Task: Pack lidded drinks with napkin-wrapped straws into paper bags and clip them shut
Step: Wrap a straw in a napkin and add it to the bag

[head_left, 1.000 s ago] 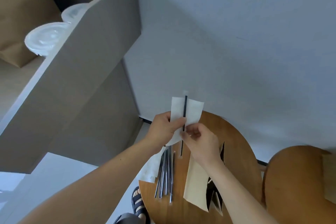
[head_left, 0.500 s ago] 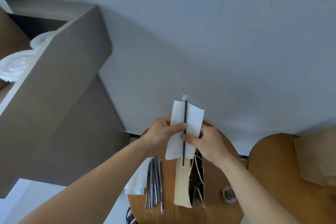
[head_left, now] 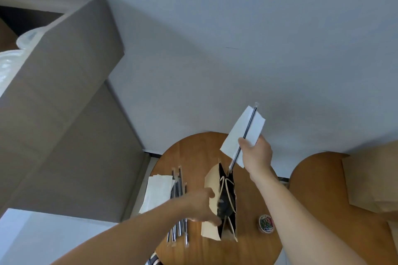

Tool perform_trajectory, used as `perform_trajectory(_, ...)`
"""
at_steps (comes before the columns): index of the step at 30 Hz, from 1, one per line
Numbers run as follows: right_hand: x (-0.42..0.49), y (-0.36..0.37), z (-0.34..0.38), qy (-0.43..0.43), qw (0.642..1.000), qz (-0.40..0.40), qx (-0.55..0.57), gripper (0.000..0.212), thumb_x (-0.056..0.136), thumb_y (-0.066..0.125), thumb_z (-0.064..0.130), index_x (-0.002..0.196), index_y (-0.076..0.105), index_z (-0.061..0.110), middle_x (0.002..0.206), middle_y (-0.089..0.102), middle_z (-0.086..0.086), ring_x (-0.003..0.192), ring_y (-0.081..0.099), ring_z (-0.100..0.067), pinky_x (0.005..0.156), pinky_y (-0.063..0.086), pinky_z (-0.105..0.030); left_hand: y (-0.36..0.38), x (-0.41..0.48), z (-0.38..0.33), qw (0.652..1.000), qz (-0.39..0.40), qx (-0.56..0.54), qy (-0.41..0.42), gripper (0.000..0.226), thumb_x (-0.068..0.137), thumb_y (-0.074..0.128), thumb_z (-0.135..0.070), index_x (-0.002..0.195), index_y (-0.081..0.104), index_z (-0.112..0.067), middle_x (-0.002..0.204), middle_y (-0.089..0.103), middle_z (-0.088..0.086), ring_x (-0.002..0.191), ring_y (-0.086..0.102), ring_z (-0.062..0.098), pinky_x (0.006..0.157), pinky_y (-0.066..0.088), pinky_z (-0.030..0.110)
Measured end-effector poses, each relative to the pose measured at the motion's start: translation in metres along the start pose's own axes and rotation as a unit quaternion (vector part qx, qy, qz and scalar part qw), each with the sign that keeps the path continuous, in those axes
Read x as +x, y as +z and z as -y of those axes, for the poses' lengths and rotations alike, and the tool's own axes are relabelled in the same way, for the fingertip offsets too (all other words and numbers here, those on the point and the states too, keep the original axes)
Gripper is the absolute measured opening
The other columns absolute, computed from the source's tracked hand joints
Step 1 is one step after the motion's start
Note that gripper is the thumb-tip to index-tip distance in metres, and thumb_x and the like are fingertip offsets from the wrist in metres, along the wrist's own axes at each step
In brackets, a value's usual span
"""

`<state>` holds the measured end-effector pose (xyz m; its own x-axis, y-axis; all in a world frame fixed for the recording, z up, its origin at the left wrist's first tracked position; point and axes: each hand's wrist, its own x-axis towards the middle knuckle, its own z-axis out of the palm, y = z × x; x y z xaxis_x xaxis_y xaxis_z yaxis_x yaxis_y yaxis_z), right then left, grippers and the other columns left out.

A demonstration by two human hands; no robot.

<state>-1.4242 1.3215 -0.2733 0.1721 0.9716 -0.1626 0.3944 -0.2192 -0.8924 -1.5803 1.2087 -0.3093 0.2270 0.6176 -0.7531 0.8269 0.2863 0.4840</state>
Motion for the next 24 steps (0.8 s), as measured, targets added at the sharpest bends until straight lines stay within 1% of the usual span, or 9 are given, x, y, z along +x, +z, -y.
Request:
perform_trajectory(3, -0.003, 0.019, -0.005, 0.004, 0.998, 0.025, -0.055, 0.021, 0.094, 0.06, 0.024, 0.112, 0.062, 0.015, 0.101, 0.067, 0.001, 0.083, 0.061, -0.015, 0.052, 0.038, -0.014, 0.018, 0.009, -0.01, 0.995, -0.08, 0.026, -0.051, 0.065, 0.08, 0.058, -0.066, 0.122, 0.053, -0.016, 0.105, 0.066, 0.003, 0.091, 0.066, 0.022, 0.083, 0.058, 0.04)
perform_trajectory(5, -0.011, 0.029, -0.008, 0.008, 0.993, 0.054, -0.102, 0.017, 0.094, 0.058, 0.022, 0.108, 0.062, 0.015, 0.099, 0.066, 0.001, 0.083, 0.061, -0.017, 0.052, 0.037, -0.016, 0.021, 0.012, -0.007, 0.993, -0.093, -0.04, -0.058, 0.047, 0.087, 0.053, -0.056, 0.106, 0.063, -0.014, 0.088, 0.07, 0.004, 0.082, 0.07, 0.022, 0.079, 0.06, 0.04)
perform_trajectory(7, -0.02, 0.036, -0.011, 0.028, 0.986, 0.08, -0.142, 0.014, 0.094, 0.056, 0.018, 0.106, 0.06, 0.013, 0.102, 0.065, -0.003, 0.083, 0.062, -0.019, 0.051, 0.041, -0.021, 0.021, 0.011, 0.0, 0.986, -0.062, -0.136, -0.074, 0.035, 0.092, 0.05, -0.043, 0.098, 0.065, -0.011, 0.074, 0.073, 0.004, 0.068, 0.07, 0.018, 0.076, 0.059, 0.034)
perform_trajectory(9, -0.029, 0.038, -0.016, 0.056, 0.977, 0.106, -0.175, 0.016, 0.094, 0.054, 0.015, 0.109, 0.058, 0.011, 0.108, 0.064, -0.006, 0.09, 0.063, -0.023, 0.057, 0.047, -0.025, 0.018, 0.009, 0.009, 0.968, -0.05, -0.22, -0.111, 0.035, 0.094, 0.047, -0.033, 0.101, 0.064, -0.003, 0.073, 0.074, 0.013, 0.059, 0.065, 0.022, 0.062, 0.055, 0.03)
perform_trajectory(11, -0.038, 0.034, -0.022, 0.069, 0.963, 0.134, -0.223, 0.018, 0.095, 0.056, 0.016, 0.113, 0.057, 0.012, 0.115, 0.062, -0.006, 0.099, 0.063, -0.024, 0.056, 0.042, -0.021, 0.015, 0.008, 0.015, 0.941, -0.053, -0.305, -0.135, 0.039, 0.096, 0.043, -0.028, 0.104, 0.061, 0.006, 0.073, 0.073, 0.02, 0.053, 0.061, 0.024, 0.048, 0.043, 0.023)
perform_trajectory(14, -0.045, 0.02, -0.035, 0.056, 0.943, 0.168, -0.283, 0.02, 0.096, 0.06, 0.02, 0.115, 0.057, 0.017, 0.119, 0.062, -0.004, 0.102, 0.063, -0.023, 0.062, 0.045, -0.017, 0.011, 0.006, 0.017, 0.92, -0.058, -0.364, -0.133, 0.033, 0.095, 0.04, -0.023, 0.092, 0.057, 0.006, 0.065, 0.07, 0.019, 0.044, 0.058, 0.021, 0.044, 0.035, 0.02)
perform_trajectory(17, -0.047, 0.006, -0.047, 0.026, 0.918, 0.214, -0.334, 0.018, 0.096, 0.059, 0.022, 0.114, 0.058, 0.019, 0.117, 0.063, 0.0, 0.102, 0.063, -0.021, 0.072, 0.046, -0.021, 0.013, 0.007, 0.016, 0.926, -0.06, -0.351, -0.121, 0.035, 0.093, 0.041, -0.022, 0.091, 0.06, 0.008, 0.06, 0.07, 0.014, 0.043, 0.058, 0.019, 0.044, 0.039, 0.02)
perform_trajectory(19, -0.053, 0.005, -0.06, 0.025, 0.903, 0.26, -0.34, 0.004, 0.096, 0.058, 0.023, 0.098, 0.058, 0.025, 0.103, 0.065, 0.005, 0.089, 0.061, -0.013, 0.069, 0.046, -0.02, 0.017, 0.009, 0.015, 0.932, -0.055, -0.342, -0.109, 0.034, 0.093, 0.042, -0.023, 0.098, 0.061, 0.005, 0.059, 0.069, 0.01, 0.047, 0.06, 0.021, 0.045, 0.042, 0.02)
perform_trajectory(24, -0.066, 0.025, -0.094, 0.081, 0.882, 0.297, -0.356, 0.024, 0.094, 0.06, 0.018, 0.079, 0.05, 0.033, 0.082, 0.061, 0.011, 0.072, 0.057, -0.005, 0.055, 0.04, -0.017, 0.024, 0.01, 0.014, 0.937, -0.053, -0.333, -0.094, 0.035, 0.094, 0.042, -0.026, 0.101, 0.061, 0.003, 0.062, 0.072, 0.008, 0.057, 0.067, 0.022, 0.048, 0.049, 0.02)
